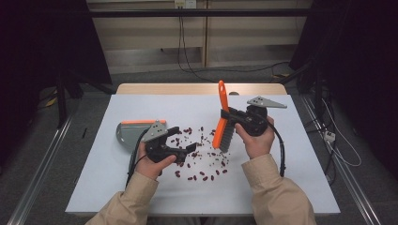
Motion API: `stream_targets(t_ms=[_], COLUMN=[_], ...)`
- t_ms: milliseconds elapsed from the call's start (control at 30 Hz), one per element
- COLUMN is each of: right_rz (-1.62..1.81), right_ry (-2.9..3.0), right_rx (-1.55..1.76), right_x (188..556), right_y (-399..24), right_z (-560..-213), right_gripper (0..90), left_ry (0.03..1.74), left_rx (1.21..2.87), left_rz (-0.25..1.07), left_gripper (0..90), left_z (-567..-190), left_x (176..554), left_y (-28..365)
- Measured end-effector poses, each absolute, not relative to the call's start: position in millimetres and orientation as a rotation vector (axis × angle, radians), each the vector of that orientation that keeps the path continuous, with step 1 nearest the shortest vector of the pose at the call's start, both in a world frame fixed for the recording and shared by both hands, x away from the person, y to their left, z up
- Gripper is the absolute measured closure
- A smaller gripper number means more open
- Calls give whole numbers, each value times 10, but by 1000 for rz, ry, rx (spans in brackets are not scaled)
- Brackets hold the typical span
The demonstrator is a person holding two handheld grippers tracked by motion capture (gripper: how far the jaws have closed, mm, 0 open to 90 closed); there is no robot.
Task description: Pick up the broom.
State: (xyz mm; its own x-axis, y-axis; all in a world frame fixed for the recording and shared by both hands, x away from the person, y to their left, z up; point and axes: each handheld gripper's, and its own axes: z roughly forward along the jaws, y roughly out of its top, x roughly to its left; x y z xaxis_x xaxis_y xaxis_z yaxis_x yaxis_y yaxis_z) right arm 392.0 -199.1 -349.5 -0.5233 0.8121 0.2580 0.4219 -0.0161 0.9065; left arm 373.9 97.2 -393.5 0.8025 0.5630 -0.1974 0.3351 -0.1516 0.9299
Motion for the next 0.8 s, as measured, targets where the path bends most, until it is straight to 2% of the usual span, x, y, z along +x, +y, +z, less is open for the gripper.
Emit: stream_targets(t_ms=[67,333,800], right_rz=[1568,1572,1598], right_ry=[1924,1949,1990], right_rx=[1278,1253,1209], right_x=[3922,3940,3958], right_y=[-1936,-1742,-1446], right_z=[-3495,-3463,-3473], right_gripper=[713,712,712], left_ry=[697,685,723], left_rx=[1763,1779,1803], left_rz=[215,157,86], left_gripper=[91,253,404], left_z=[-3938,-3976,-4051], left_x=[3745,3775,3791], left_y=[935,802,675])
